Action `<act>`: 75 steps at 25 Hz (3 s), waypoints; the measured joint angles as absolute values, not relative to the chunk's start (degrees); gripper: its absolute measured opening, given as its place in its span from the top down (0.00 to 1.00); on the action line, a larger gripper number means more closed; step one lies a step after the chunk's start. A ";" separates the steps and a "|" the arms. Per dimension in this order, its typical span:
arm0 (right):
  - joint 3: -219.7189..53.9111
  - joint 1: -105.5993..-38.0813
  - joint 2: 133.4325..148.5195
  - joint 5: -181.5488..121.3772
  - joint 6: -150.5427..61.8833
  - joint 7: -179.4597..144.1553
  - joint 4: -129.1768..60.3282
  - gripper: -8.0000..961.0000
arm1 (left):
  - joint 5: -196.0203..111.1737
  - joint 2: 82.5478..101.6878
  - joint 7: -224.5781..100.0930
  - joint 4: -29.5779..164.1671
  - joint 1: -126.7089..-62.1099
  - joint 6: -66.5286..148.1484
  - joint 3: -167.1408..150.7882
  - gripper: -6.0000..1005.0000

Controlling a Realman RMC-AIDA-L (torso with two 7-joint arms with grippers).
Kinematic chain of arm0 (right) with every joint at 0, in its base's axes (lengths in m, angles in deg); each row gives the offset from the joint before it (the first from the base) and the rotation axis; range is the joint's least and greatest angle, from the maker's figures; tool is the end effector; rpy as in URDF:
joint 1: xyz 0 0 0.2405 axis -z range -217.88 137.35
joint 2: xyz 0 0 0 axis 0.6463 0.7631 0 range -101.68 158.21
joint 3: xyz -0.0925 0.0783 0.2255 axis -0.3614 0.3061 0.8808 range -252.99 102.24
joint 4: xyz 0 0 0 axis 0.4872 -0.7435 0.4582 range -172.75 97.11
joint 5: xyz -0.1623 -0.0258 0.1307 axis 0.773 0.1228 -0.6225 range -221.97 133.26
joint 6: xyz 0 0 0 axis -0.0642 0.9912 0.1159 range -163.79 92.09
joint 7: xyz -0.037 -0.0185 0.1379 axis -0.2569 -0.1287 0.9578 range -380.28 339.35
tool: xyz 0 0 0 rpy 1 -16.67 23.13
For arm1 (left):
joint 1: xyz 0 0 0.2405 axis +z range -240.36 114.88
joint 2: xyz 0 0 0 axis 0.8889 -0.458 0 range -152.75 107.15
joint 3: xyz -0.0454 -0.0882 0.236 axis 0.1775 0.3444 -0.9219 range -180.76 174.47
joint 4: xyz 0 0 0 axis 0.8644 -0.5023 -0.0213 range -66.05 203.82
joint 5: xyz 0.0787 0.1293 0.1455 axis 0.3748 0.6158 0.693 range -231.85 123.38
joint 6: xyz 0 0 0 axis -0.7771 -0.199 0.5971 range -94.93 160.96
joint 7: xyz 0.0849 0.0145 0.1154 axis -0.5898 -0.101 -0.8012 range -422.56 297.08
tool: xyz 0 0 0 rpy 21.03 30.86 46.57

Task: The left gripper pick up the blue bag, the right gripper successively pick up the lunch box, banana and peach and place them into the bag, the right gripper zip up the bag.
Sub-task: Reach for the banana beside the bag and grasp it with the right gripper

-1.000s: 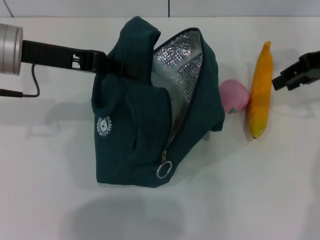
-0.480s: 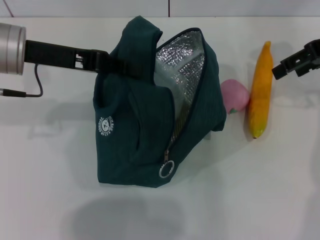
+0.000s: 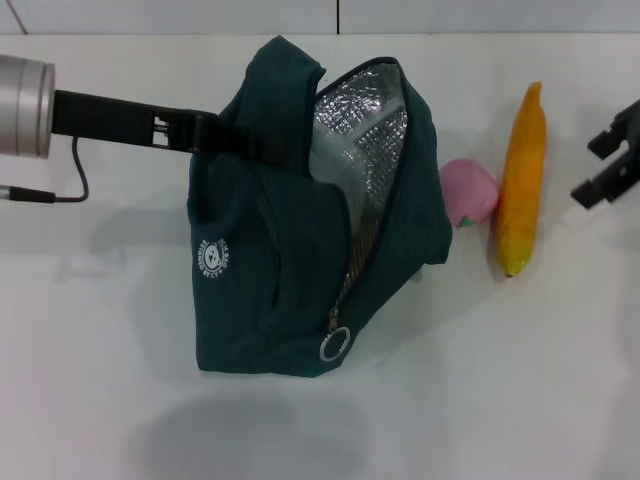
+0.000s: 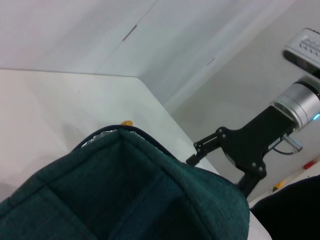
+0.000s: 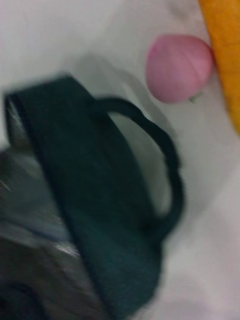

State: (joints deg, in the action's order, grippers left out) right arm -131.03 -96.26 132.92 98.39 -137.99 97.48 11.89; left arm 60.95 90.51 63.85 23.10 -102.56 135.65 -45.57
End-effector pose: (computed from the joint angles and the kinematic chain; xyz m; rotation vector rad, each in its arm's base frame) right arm 0.1588 0.4166 0.0919 -2.9033 0.6605 -0.4283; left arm -0.1946 0.3601 0.0527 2.7032 1.3061 0.6542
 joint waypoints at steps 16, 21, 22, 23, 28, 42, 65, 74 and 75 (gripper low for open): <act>-142.89 -101.98 138.64 109.87 -141.05 72.73 22.09 0.10 | 61.13 91.90 62.45 23.18 -102.18 133.83 -45.60 0.95; -143.65 -100.92 141.84 113.41 -140.47 62.52 24.58 0.10 | 61.09 92.53 61.95 23.20 -101.38 133.74 -45.59 0.95; -143.65 -100.92 141.84 113.41 -140.47 62.52 24.58 0.10 | 60.75 93.31 61.25 23.01 -100.68 133.73 -45.58 0.95; -143.77 -100.42 142.40 113.53 -140.27 60.39 24.96 0.10 | 60.70 93.49 61.09 22.94 -100.57 133.73 -45.56 0.95; -148.70 -96.80 143.56 112.89 -136.87 52.38 25.81 0.10 | 60.68 94.05 59.71 23.18 -100.48 133.11 -45.56 0.95; -155.39 -92.64 144.00 108.46 -128.88 40.43 24.26 0.10 | 60.70 94.92 59.21 23.17 -100.55 130.28 -45.70 0.95; -158.31 -92.54 144.20 106.11 -117.64 33.50 14.74 0.14 | 60.00 94.97 58.55 23.02 -101.14 128.37 -45.49 0.95; -159.92 -91.71 144.17 106.59 -117.38 34.01 16.15 0.17 | 59.91 94.97 58.46 23.06 -101.11 128.37 -45.51 0.95; -160.00 -91.55 144.14 106.63 -117.38 34.01 16.31 0.17 | 59.90 94.97 58.46 23.02 -101.16 128.37 -45.51 0.95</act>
